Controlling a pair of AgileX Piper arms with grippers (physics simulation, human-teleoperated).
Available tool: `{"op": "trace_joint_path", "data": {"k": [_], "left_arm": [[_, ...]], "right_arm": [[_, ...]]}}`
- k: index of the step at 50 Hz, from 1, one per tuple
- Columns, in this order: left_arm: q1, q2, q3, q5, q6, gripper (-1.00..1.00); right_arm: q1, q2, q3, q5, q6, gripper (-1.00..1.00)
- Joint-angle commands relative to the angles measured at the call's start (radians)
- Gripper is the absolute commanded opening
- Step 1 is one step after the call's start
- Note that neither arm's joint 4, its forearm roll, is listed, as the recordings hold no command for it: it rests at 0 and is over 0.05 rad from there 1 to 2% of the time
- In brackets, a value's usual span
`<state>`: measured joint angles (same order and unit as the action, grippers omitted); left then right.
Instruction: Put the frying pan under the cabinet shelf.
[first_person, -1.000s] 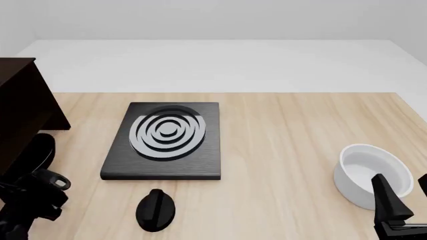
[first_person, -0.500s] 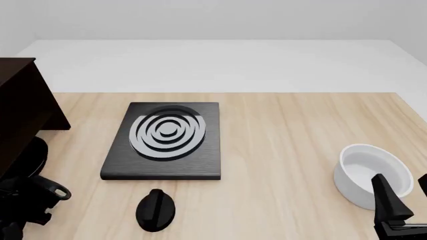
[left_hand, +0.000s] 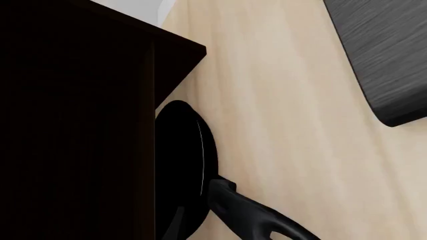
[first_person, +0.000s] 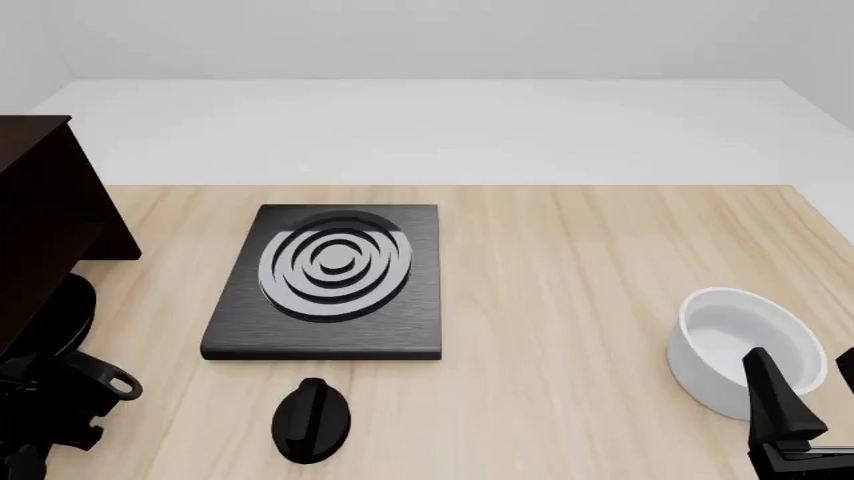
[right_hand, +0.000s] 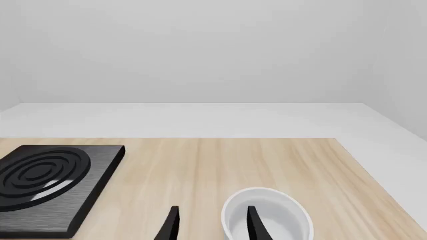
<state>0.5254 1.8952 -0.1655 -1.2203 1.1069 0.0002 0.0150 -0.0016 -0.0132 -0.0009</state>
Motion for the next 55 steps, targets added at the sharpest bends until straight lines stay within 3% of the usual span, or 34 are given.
{"op": "trace_joint_path", "data": {"k": [1,5,6,19,31,50,55], "left_arm": [[0.032,0.09,0.084,0.0,0.137,1.0],[0.02,0.093,0.098,0.0,0.153,1.0],[0.024,0.098,0.101,0.0,0.185,1.0],[-0.05,0.081,0.163,0.0,0.18,1.0],[-0.095,0.11,0.165,0.008,0.221,1.0],[-0.126,-0.127,0.165,0.27,0.259,1.0],[-0.139,-0.298,0.165,0.424,0.259,1.0]], "right_arm": [[0.0,0.0,0.0,0.0,0.0,1.0],[0.0,0.0,0.0,0.0,0.0,1.0],[0.0,0.0,0.0,0.0,0.0,1.0],[0.0,0.0,0.0,0.0,0.0,1.0],[0.0,0.0,0.0,0.0,0.0,1.0],[0.0,0.0,0.0,0.0,0.0,1.0],[0.0,0.0,0.0,0.0,0.0,1.0]]}}
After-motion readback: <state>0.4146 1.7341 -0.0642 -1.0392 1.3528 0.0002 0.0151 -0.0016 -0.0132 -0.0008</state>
